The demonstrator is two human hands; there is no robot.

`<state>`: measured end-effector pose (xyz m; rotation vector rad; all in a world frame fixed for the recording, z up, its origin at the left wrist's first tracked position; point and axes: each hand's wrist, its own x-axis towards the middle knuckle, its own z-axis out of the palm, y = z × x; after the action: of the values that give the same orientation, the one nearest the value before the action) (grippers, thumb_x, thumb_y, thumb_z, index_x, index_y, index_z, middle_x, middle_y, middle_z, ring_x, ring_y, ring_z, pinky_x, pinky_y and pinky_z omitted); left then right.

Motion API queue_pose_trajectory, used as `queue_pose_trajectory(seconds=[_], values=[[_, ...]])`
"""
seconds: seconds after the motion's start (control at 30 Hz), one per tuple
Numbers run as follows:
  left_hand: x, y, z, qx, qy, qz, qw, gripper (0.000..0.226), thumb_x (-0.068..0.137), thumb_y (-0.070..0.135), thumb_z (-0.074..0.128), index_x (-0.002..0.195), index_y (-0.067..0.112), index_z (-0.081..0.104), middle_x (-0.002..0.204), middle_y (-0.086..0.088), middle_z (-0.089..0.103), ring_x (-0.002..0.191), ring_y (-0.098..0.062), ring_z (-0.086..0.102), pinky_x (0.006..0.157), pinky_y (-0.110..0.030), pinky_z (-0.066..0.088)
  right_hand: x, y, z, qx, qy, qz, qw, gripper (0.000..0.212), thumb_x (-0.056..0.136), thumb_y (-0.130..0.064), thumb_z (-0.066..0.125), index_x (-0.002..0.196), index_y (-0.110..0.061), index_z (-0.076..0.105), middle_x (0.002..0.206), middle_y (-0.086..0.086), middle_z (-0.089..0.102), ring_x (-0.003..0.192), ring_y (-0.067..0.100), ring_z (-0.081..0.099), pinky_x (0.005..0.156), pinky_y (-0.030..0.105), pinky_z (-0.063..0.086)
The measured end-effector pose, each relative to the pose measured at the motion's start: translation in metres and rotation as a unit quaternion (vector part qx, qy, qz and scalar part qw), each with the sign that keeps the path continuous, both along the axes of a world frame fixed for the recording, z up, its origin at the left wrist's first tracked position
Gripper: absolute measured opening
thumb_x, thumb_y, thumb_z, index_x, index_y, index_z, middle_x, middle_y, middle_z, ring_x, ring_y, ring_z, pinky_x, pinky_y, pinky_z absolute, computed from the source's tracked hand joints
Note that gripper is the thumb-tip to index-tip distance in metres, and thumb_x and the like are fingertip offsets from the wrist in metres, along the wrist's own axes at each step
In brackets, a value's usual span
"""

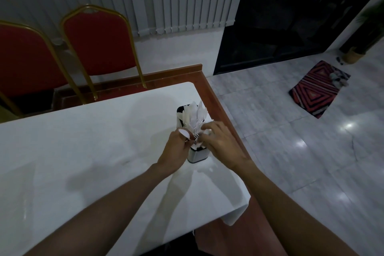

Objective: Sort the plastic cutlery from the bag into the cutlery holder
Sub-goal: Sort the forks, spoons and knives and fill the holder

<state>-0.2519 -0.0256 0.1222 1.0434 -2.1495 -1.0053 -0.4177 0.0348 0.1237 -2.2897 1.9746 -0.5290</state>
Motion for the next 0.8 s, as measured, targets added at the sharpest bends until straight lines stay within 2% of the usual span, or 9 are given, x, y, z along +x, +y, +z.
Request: queue_pose_trajectory(seconds=[0.1,0.17,0.23,0.3,0.4,0.53,0.6,0.7,0.8], values=[[0.001,0.0,-0.007,0.041,-0.015,-0.01,0.999,0.013,0.091,0.014,0.059,0.103,0.01,0.057,0.093,0.005,0.06,0.084,-0.012,0.061,0.075,-0.009,0.048,-0.005,-0.004,-0.002,-0.036,0.021,0.004,0.999,0.02,0.075,-0.016,0.079,0.092,-0.019,0.068,0.119,0.008,0.061,0.11,0.031,0.053,0.075,0.043,0.051],[0.003,0.002,-0.01,0.076,-0.028,0.003,0.997,0.025,0.09,0.027,0.061,0.107,0.016,0.046,0.098,0.004,0.061,0.087,-0.011,0.062,0.075,-0.023,0.054,-0.006,-0.003,-0.006,-0.031,0.003,0.002,1.0,0.012,0.079,-0.019,0.075,0.09,-0.019,0.07,0.122,0.007,0.06,0.114,0.03,0.051,0.08,0.044,0.051],[0.004,0.005,-0.012,0.075,-0.031,0.019,0.997,0.035,0.086,0.035,0.064,0.108,0.019,0.042,0.101,0.006,0.061,0.088,-0.007,0.061,0.076,-0.025,0.054,-0.005,0.0,-0.008,-0.029,-0.024,-0.003,0.999,0.013,0.083,-0.025,0.069,0.094,-0.018,0.07,0.125,0.005,0.058,0.118,0.027,0.047,0.089,0.04,0.05],[0.006,0.007,-0.015,0.062,-0.03,0.034,0.997,0.039,0.083,0.04,0.066,0.108,0.022,0.041,0.103,0.007,0.058,0.09,-0.007,0.059,0.078,-0.025,0.054,-0.003,0.005,-0.008,-0.031,-0.051,-0.003,0.998,0.025,0.081,-0.028,0.066,0.102,-0.015,0.066,0.128,0.005,0.055,0.12,0.025,0.046,0.096,0.035,0.045],[0.011,0.009,-0.019,0.036,-0.011,0.031,0.999,0.039,0.084,0.04,0.063,0.113,0.024,0.042,0.11,0.007,0.052,0.097,-0.009,0.054,0.086,-0.026,0.052,-0.001,0.013,-0.012,-0.02,-0.08,-0.013,0.997,0.045,0.076,-0.028,0.067,0.116,-0.011,0.057,0.137,0.006,0.047,0.129,0.021,0.042,0.102,0.037,0.043],[0.014,0.008,-0.018,-0.011,-0.011,0.004,1.0,0.035,0.089,0.039,0.058,0.118,0.024,0.046,0.112,0.009,0.051,0.101,-0.007,0.051,0.089,-0.026,0.049,0.005,0.023,-0.024,-0.029,-0.105,-0.041,0.993,0.068,0.076,-0.035,0.069,0.134,-0.01,0.046,0.149,0.005,0.037,0.139,0.017,0.033,0.114,0.03,0.031],[0.016,0.008,-0.017,-0.039,-0.005,-0.009,0.999,0.031,0.091,0.039,0.054,0.119,0.026,0.048,0.112,0.01,0.051,0.102,-0.006,0.05,0.089,-0.024,0.048,0.009,0.026,-0.026,-0.038,-0.106,-0.052,0.992,0.068,0.079,-0.041,0.065,0.137,-0.013,0.044,0.151,0.005,0.035,0.142,0.019,0.03,0.115,0.032,0.029],[0.017,0.009,-0.017,-0.09,-0.013,-0.044,0.995,0.025,0.095,0.031,0.049,0.119,0.026,0.056,0.111,0.009,0.052,0.103,-0.004,0.048,0.089,-0.02,0.045,0.012,0.028,-0.031,-0.039,-0.051,-0.041,0.997,0.063,0.083,-0.047,0.059,0.139,-0.02,0.047,0.156,0.005,0.03,0.147,0.023,0.021,0.117,0.04,0.026],[0.019,0.01,-0.02,-0.09,-0.015,-0.036,0.995,0.026,0.097,0.024,0.048,0.12,0.022,0.058,0.111,0.007,0.053,0.104,-0.006,0.049,0.09,-0.021,0.045,0.014,0.03,-0.036,-0.039,-0.035,-0.039,0.998,0.069,0.085,-0.049,0.058,0.144,-0.018,0.041,0.159,0.004,0.024,0.149,0.022,0.015,0.118,0.044,0.025]])
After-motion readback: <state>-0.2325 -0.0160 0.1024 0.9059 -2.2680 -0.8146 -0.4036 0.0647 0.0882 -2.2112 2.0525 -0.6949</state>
